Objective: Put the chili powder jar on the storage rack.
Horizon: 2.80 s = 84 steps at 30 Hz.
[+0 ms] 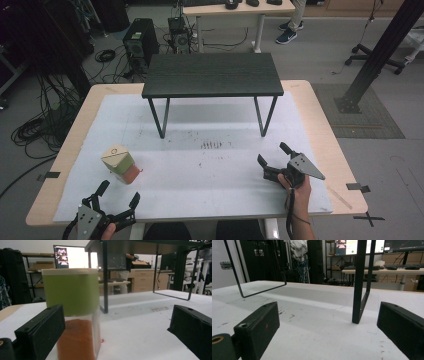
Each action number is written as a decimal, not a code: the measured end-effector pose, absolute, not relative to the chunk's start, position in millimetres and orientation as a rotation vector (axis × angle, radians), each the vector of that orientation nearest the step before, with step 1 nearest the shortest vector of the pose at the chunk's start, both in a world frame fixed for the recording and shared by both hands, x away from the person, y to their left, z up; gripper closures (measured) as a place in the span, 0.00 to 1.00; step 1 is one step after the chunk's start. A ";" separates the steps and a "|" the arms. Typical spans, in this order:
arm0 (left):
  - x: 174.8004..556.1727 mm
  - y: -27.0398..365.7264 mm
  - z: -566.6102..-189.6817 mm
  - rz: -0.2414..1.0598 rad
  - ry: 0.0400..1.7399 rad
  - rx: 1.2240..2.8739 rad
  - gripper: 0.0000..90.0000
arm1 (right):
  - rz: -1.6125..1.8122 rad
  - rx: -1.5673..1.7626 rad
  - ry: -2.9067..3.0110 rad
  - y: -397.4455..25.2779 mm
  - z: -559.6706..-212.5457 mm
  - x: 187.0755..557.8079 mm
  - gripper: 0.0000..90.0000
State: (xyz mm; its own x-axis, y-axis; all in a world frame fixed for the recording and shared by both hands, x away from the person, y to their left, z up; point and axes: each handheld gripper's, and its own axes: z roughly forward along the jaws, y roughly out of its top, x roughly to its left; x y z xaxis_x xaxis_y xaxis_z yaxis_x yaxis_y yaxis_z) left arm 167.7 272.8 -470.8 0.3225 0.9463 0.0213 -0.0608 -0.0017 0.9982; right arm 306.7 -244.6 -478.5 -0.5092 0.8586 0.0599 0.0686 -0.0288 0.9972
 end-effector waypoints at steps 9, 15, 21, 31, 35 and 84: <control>173.7 285.1 -472.7 0.999 0.925 1.314 0.00 | 1.601 0.987 1.623 -244.5 -478.4 307.0 0.05; 179.7 293.3 -470.9 1.000 0.926 1.305 0.00 | 1.600 0.987 1.623 -244.5 -478.4 307.0 0.05; 186.3 299.0 -470.9 0.998 0.929 1.309 0.00 | 1.600 0.988 1.623 -244.5 -478.4 306.9 0.05; 198.5 306.4 -475.7 0.989 0.936 1.322 0.00 | 1.602 0.989 1.618 -244.6 -478.5 306.8 0.05; 201.5 308.3 -477.8 0.983 0.932 1.326 0.00 | 1.601 0.989 1.620 -244.5 -478.4 306.9 0.05; 249.5 312.6 -479.0 0.894 0.862 1.376 0.00 | 1.589 0.983 1.622 -243.8 -478.4 306.7 0.05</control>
State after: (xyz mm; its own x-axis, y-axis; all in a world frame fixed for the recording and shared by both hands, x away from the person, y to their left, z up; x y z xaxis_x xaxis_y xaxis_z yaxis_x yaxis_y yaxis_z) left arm 249.5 312.6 -479.0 0.4260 0.9046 0.0111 -0.0216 -0.0021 0.9998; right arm 306.7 -243.8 -478.4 -0.5035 0.8625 0.0497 0.0675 -0.0181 0.9976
